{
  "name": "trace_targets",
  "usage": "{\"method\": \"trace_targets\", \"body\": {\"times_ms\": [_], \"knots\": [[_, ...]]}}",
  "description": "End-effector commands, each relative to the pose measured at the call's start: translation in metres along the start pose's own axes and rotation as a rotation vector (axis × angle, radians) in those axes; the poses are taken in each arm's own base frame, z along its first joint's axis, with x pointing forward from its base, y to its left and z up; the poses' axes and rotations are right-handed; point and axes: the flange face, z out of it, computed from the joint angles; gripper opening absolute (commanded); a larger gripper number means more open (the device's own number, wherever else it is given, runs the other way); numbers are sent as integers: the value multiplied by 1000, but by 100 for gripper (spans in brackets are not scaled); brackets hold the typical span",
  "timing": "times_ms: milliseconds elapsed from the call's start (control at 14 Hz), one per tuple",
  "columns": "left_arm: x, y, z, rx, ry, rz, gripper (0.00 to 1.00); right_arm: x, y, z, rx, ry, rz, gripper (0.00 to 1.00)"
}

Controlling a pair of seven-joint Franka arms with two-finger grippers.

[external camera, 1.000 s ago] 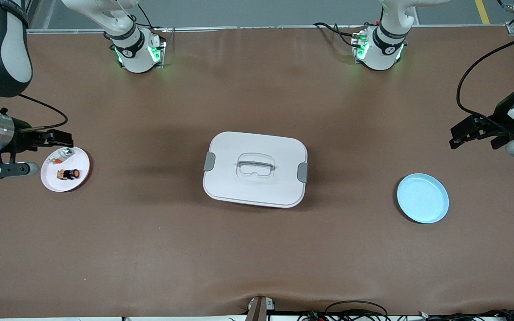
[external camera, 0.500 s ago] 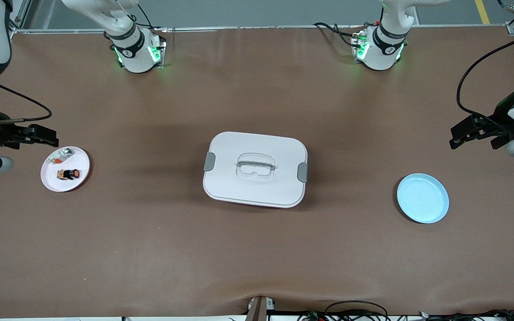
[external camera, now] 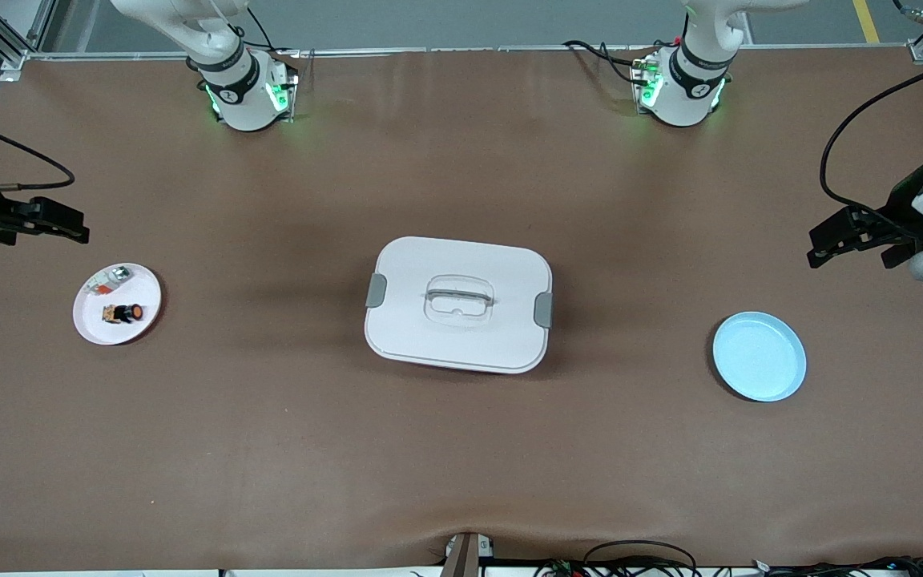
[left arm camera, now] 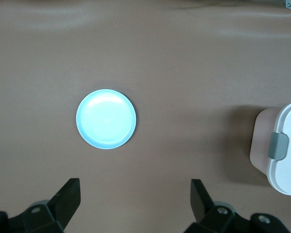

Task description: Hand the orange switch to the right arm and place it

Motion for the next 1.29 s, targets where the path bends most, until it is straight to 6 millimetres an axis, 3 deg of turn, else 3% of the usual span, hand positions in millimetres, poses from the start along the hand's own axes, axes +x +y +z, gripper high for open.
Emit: {"method": "trace_targets", "body": {"times_ms": [0, 571, 1214], "knots": [[-4, 2, -6, -10, 0, -10, 100, -15, 8, -18, 47, 23, 32, 100], [-9, 5, -2, 4, -44, 12, 100, -29, 19, -34, 43, 49, 50, 100], [-9, 5, 1, 15, -53, 91, 100, -29, 23, -31, 1, 43, 55, 100]]}}
